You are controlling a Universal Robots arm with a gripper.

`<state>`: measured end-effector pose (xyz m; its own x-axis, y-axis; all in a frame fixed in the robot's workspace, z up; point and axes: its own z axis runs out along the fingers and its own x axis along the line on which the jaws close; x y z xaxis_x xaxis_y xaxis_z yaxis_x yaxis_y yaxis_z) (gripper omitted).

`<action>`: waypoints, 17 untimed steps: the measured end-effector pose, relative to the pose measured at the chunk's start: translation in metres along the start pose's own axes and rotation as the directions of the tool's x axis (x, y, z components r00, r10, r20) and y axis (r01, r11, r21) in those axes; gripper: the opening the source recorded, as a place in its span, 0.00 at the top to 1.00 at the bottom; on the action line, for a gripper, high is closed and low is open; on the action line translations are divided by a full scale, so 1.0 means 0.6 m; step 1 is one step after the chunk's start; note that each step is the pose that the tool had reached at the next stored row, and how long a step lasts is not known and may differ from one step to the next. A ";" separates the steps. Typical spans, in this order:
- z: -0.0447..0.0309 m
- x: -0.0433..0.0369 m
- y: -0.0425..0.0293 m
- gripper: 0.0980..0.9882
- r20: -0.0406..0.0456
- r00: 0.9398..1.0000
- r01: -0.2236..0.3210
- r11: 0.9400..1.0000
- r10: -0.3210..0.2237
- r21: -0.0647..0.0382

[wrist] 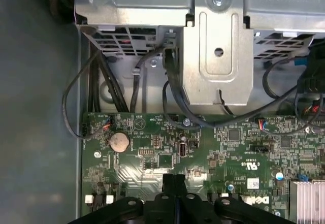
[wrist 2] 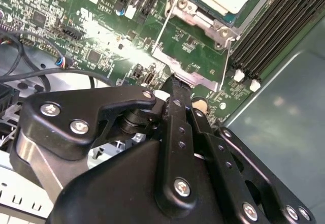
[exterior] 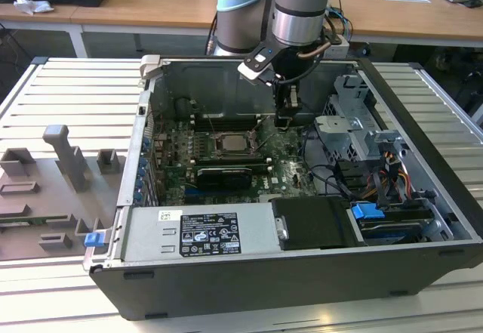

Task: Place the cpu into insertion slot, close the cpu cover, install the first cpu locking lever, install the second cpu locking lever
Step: 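Close the cpu cover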

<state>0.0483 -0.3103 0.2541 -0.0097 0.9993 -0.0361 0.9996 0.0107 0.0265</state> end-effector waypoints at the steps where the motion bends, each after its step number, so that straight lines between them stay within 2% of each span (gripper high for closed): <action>1: 0.000 0.000 -0.002 0.99 0.000 1.000 0.000 1.000 0.000 0.000; 17: -0.001 0.000 -0.026 0.99 0.000 1.000 0.000 1.000 0.000 0.000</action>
<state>0.0325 -0.3103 0.2540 -0.0098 0.9993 -0.0360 0.9996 0.0108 0.0266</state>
